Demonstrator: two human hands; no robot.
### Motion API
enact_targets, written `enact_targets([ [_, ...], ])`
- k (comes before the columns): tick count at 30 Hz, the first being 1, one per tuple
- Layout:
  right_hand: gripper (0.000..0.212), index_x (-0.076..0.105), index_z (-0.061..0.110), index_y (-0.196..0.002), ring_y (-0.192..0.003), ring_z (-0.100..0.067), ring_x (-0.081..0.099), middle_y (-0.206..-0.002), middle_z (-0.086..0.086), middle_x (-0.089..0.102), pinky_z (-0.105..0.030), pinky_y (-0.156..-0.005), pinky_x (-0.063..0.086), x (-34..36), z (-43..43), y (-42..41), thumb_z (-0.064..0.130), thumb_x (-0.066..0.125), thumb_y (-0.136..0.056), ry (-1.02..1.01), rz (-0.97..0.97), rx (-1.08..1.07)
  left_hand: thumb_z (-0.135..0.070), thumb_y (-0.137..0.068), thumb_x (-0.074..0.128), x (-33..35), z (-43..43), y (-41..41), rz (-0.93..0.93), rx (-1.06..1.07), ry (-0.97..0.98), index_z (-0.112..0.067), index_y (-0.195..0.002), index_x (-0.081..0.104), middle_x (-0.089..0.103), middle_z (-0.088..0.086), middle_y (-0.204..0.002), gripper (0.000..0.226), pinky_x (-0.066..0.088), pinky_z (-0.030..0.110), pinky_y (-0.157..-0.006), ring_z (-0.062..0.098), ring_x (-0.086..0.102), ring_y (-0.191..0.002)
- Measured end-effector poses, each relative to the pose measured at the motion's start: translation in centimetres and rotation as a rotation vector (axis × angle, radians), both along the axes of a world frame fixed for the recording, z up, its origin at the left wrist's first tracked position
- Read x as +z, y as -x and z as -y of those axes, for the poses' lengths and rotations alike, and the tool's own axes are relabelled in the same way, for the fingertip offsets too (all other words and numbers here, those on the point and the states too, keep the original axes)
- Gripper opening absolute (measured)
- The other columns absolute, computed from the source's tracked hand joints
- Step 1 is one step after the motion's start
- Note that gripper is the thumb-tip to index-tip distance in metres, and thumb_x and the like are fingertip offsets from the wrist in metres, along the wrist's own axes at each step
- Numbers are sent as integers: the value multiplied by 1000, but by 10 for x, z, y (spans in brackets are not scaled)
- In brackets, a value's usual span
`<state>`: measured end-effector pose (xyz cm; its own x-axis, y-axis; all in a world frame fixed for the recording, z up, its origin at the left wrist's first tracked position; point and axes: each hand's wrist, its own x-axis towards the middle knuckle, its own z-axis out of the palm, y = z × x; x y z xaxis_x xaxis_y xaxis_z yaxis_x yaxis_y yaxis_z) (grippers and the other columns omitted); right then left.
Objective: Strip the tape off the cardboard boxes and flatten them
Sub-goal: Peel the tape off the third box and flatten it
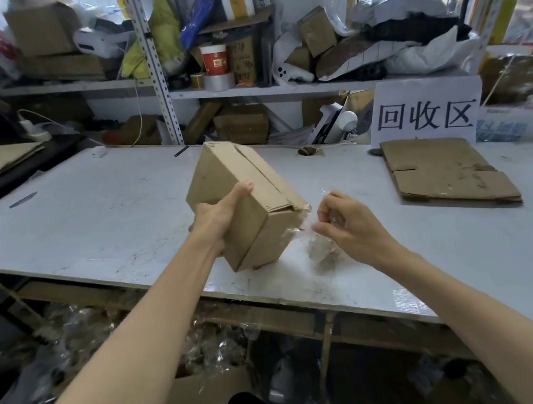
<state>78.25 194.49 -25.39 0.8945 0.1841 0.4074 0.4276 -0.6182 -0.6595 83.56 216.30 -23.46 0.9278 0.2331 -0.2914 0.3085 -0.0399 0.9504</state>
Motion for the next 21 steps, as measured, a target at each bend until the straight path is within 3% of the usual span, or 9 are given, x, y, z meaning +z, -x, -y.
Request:
enact_targets([
  [2, 18, 53, 5, -74, -66, -3, 44, -80, 2, 47, -14, -63, 35, 1, 4, -1, 0, 69, -79, 56, 31, -29, -61, -61, 78, -1, -5, 0, -16, -47, 44, -13, -133, 40, 59, 2, -108, 95, 44, 36, -66, 20, 54, -90],
  [3, 16, 54, 5, -76, -71, -3, 47, -86, 0, 49, -16, -65, 39, 2, 4, -3, -1, 69, -76, 35, 56, -68, -58, -68, 76, -1, -5, 0, -32, -74, 49, -12, -135, 40, 58, 1, -104, 89, 42, 35, -63, 19, 53, -86],
  [5, 22, 60, 7, -87, -87, -7, 54, -106, -3, 51, -18, -77, 47, 3, 0, -4, -3, 71, -71, -47, 107, -152, -55, -72, 73, 1, -1, 0, -53, -108, 52, -12, -137, 40, 58, 2, -106, 85, 43, 39, -64, 21, 53, -87],
  [7, 29, 64, 10, -96, -99, -18, 58, -121, -4, 55, -26, -87, 48, 0, -5, -4, -3, 72, -71, 4, 163, -205, -51, -74, 73, 2, 4, 3, -45, -106, 75, -15, -139, 39, 58, 3, -112, 82, 45, 42, -67, 22, 53, -89],
  [11, 33, 70, 22, -108, -113, -27, 48, -137, 0, 54, -24, -92, 30, -3, -11, -4, 24, 77, -76, 131, 111, -291, -48, -73, 76, 0, 7, 4, -29, -68, 132, -23, -141, 35, 55, -2, -108, 84, 45, 42, -69, 21, 52, -90],
  [14, 34, 73, 35, -99, -119, -28, 35, -143, 9, 45, -29, -92, 22, 6, -2, -5, 46, 80, -68, 274, 104, -422, -49, -71, 77, -5, 6, 4, -43, -49, 145, -23, -141, 35, 53, -2, -106, 85, 47, 46, -75, 21, 51, -89],
  [17, 35, 73, 20, -90, -114, -25, 40, -132, 1, 50, -31, -94, 35, 17, -2, -8, 39, 85, -64, 254, 138, -390, -49, -73, 76, -8, 7, 3, -47, -43, 148, -21, -142, 33, 51, -4, -100, 85, 48, 48, -76, 20, 49, -86],
  [19, 37, 64, 10, -91, -94, -21, 54, -111, -4, 56, -25, -77, 41, 19, -10, -10, 30, 85, -67, 245, 141, -356, -48, -75, 75, -6, 11, 4, -44, -49, 153, -19, -142, 33, 50, -6, -98, 85, 45, 43, -67, 20, 48, -84],
  [21, 41, 59, 8, -94, -80, -19, 54, -96, -4, 56, -24, -70, 38, 16, -16, -10, 28, 84, -69, 242, 97, -368, -47, -76, 73, -6, 14, 6, -43, -35, 149, -17, -142, 33, 50, -5, -98, 83, 44, 46, -71, 23, 50, -89],
])
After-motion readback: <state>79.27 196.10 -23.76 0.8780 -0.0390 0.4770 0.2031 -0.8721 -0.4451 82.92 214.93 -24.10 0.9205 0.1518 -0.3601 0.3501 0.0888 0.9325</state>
